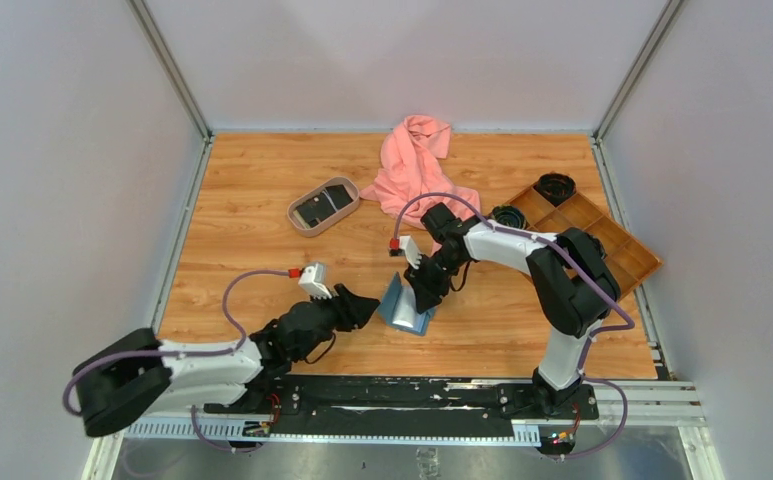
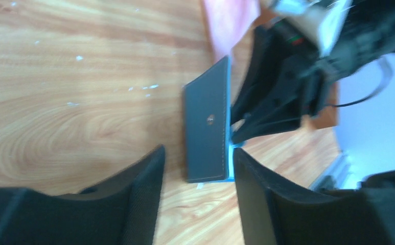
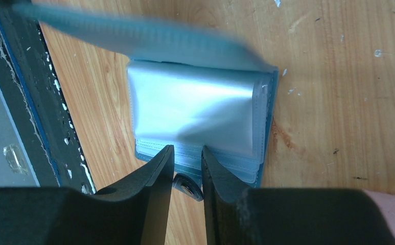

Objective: Put the credit cards into the card holder
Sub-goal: Open the card holder at the center of the board.

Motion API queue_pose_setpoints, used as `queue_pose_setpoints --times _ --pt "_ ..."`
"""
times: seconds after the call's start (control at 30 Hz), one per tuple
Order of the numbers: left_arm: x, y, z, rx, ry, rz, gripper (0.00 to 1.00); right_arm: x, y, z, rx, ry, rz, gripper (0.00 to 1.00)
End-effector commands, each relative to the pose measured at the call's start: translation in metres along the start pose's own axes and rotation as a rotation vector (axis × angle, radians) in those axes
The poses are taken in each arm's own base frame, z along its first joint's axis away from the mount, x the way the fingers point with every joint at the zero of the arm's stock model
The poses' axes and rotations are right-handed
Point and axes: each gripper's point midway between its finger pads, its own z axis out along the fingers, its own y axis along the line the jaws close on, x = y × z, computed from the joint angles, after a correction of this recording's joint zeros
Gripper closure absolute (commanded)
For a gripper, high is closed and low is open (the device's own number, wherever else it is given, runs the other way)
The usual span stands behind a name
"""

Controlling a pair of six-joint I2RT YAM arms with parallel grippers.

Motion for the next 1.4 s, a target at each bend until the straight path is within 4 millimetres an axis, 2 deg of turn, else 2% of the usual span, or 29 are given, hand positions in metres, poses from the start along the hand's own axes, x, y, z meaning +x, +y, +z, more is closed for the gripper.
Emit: queue_pose_setpoints --times 0.0,0.07,0.13,0.17,0.2,0.3,0.43,0.53,0.67,0.77,0.83,0.9,0.97,1.03,1.1,1.3,1.37 --pt "-0.026 -0.008 -0.016 0.04 -0.064 0.135 0.37 0.018 -0.006 0.008 0.04 0.098 0.005 0.69" --pt "-0.044 -0.02 -0.027 0.094 -0.114 0.142 0.25 0.018 -0.004 0.009 0.039 0.102 -0.001 0.69" --pt "-0.059 -0.037 -0.041 0.17 -0.157 0.132 0.05 0.017 -0.003 0.01 0.036 0.106 -0.005 0.69" --pt "-0.066 -0.044 -0.048 0.206 -0.181 0.119 0.01 0.017 -0.003 0.01 0.037 0.106 -0.009 0.69" --pt "-0.072 -0.051 -0.055 0.241 -0.199 0.098 0.0 0.016 -0.003 0.01 0.037 0.106 -0.01 0.69" --pt "-0.091 -0.081 -0.08 0.383 -0.244 0.068 0.0 0.015 -0.002 0.009 0.035 0.103 -0.013 0.69" --pt "-0.095 -0.122 -0.099 0.533 -0.186 0.132 0.0 0.014 -0.001 0.009 0.027 0.099 -0.013 0.69" --pt "-0.079 -0.153 -0.098 0.612 -0.035 0.238 0.09 0.013 0.0 0.008 0.024 0.096 -0.018 0.69" --pt "-0.041 -0.18 -0.082 0.664 0.171 0.357 0.26 0.011 0.002 0.008 0.017 0.093 -0.017 0.69" --pt "-0.01 -0.18 -0.065 0.641 0.24 0.484 0.37 0.011 0.003 0.008 0.013 0.091 -0.015 0.69" --pt "0.008 -0.17 -0.055 0.61 0.283 0.538 0.47 0.01 0.003 0.007 0.009 0.086 -0.013 0.69" --pt "0.024 -0.151 -0.044 0.546 0.314 0.584 0.54 0.01 0.004 0.008 0.005 0.086 -0.009 0.69" --pt "0.034 -0.129 -0.035 0.475 0.323 0.63 0.57 0.011 0.004 0.009 0.002 0.088 -0.007 0.69" --pt "0.039 -0.11 -0.024 0.4 0.326 0.672 0.61 0.011 0.004 0.009 0.001 0.089 -0.006 0.69" --pt "0.04 -0.101 -0.014 0.34 0.317 0.702 0.61 0.011 0.003 0.009 0.004 0.09 -0.007 0.69" --pt "0.05 -0.099 0.016 0.271 0.348 0.764 0.6 0.012 0.002 0.009 0.008 0.096 -0.005 0.69" --pt "0.053 -0.092 0.025 0.218 0.352 0.761 0.59 0.013 0.001 0.01 0.011 0.099 -0.003 0.69"
